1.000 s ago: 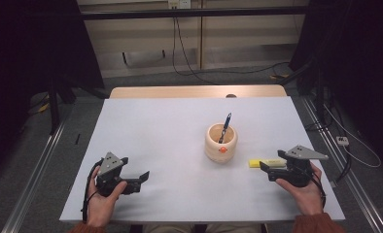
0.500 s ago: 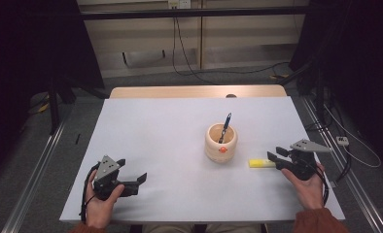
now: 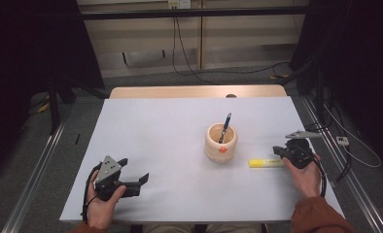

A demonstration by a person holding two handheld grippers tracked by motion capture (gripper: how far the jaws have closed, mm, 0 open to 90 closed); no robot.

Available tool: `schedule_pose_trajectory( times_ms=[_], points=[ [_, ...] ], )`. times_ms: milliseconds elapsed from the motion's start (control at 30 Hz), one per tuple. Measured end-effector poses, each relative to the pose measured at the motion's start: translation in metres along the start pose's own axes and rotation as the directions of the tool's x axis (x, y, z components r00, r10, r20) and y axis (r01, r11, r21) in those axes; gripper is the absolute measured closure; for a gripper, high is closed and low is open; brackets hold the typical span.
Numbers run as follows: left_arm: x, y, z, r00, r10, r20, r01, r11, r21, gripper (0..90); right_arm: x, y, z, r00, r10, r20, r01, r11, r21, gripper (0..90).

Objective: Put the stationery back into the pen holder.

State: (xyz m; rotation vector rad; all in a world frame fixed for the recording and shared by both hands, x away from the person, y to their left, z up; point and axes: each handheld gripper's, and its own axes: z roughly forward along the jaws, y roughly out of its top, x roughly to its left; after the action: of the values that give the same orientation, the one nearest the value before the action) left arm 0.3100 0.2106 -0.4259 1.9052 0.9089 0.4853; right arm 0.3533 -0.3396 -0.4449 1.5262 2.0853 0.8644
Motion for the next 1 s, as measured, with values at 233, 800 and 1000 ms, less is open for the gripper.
schedule_pose_trajectory(
  times_ms=[233, 800, 1000],
  points=[
    [0.0, -0.001, -0.001, 1.0, -0.008, 0.001, 0.008, 1.0, -0.002, 7.6, -0.002, -0.002, 0.011, 0.9999, 0.007, -0.008, -0.007, 0.999, 0.044, 90.0],
    [0.004, -0.002, -0.002, 1.0, -0.009, -0.002, 0.009, 0.9999, 0.009, 7.8, -0.006, -0.003, 0.008, 0.999, 0.011, -0.044, -0.008, 0.998, 0.057, 88.1],
    [0.004, -0.002, -0.002, 0.9999, -0.015, 0.0, 0.015, 0.9999, 0.007, 7.8, -0.004, -0.004, 0.005, 0.9988, -0.003, -0.049, 0.006, 0.998, 0.067, 90.0]
  ],
)
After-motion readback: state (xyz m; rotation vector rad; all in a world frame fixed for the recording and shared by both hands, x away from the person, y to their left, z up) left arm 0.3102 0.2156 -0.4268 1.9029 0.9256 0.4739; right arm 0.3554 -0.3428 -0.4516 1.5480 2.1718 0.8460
